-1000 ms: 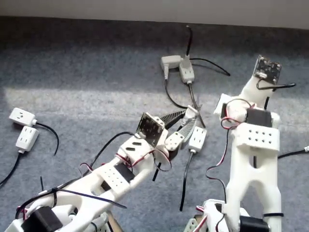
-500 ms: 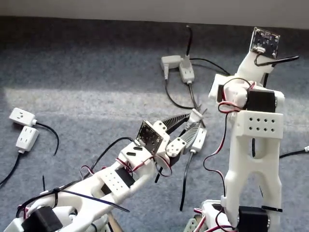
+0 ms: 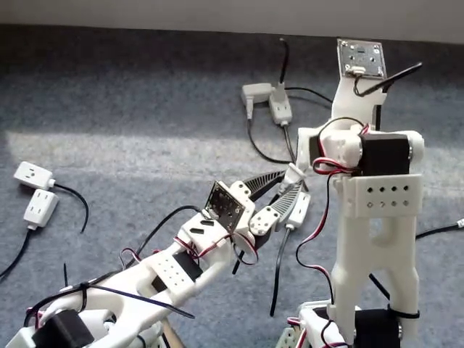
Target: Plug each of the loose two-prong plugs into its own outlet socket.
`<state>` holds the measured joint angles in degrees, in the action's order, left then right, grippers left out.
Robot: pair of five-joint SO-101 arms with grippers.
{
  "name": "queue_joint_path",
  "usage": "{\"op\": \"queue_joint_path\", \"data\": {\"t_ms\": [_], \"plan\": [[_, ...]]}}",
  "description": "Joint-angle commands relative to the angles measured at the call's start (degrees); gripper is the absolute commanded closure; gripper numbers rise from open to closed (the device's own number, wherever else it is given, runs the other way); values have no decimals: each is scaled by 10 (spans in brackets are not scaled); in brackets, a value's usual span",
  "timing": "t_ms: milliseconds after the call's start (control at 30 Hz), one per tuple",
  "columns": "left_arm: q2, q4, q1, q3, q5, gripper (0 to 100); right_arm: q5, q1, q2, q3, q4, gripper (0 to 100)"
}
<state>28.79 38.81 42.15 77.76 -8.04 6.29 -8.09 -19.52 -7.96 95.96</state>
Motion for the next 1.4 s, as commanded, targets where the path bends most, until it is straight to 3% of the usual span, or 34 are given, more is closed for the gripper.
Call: {"op": "queue_joint_path", "data": {"t_ms": [0,400,1367], "plan": [[18,12,3,-4,7,993,-12,-4,-3,15,7,991],[19,12,5,-3,7,993,-31,-6,-4,157,-108,991],[22,15,1,-3,4,993,-32,1,-10,246,-180,991]]}}
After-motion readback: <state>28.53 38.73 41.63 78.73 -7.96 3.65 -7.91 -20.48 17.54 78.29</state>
